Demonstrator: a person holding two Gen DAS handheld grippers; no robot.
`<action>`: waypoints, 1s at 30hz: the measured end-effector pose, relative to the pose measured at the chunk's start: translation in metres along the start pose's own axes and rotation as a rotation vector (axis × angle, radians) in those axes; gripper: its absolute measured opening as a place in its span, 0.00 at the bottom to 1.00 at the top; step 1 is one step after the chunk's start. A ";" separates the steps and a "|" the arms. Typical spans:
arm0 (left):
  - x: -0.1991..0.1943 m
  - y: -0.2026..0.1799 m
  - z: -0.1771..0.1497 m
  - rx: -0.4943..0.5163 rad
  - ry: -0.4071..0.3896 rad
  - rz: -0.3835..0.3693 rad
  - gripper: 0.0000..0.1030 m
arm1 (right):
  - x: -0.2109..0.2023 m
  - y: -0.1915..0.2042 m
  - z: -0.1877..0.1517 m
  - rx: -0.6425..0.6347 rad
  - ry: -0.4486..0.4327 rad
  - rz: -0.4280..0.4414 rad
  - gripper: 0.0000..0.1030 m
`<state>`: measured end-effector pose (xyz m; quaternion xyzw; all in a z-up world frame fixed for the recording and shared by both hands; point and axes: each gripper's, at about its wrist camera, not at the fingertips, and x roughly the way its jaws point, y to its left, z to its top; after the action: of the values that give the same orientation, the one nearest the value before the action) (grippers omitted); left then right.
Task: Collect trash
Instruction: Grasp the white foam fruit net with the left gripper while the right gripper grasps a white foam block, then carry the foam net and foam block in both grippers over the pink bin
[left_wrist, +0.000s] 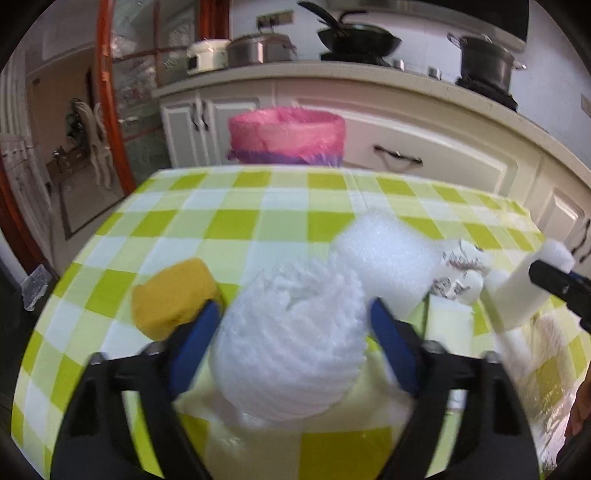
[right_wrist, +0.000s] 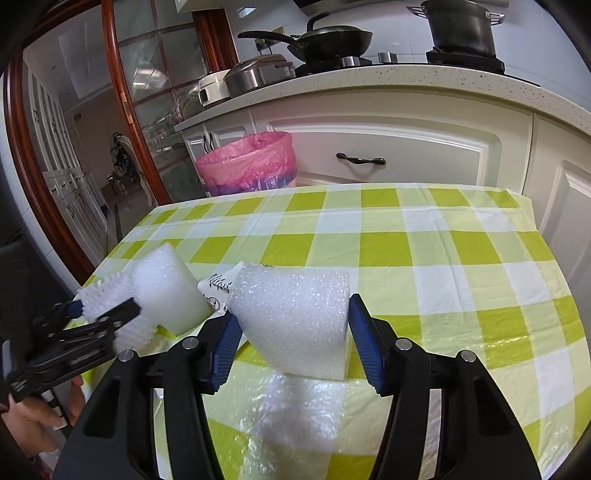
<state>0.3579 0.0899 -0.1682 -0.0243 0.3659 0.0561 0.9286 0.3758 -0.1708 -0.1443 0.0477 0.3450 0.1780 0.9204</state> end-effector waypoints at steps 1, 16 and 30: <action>0.000 -0.001 -0.001 0.006 0.000 0.002 0.70 | -0.003 0.000 -0.001 -0.001 -0.002 0.000 0.53; -0.061 -0.016 -0.017 0.063 -0.116 -0.037 0.39 | -0.037 0.014 -0.008 -0.030 -0.044 0.042 0.53; -0.105 -0.027 -0.004 0.036 -0.242 -0.062 0.39 | -0.059 0.031 0.007 -0.065 -0.100 0.080 0.53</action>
<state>0.2821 0.0539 -0.0989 -0.0120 0.2512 0.0236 0.9676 0.3296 -0.1626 -0.0958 0.0402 0.2904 0.2232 0.9296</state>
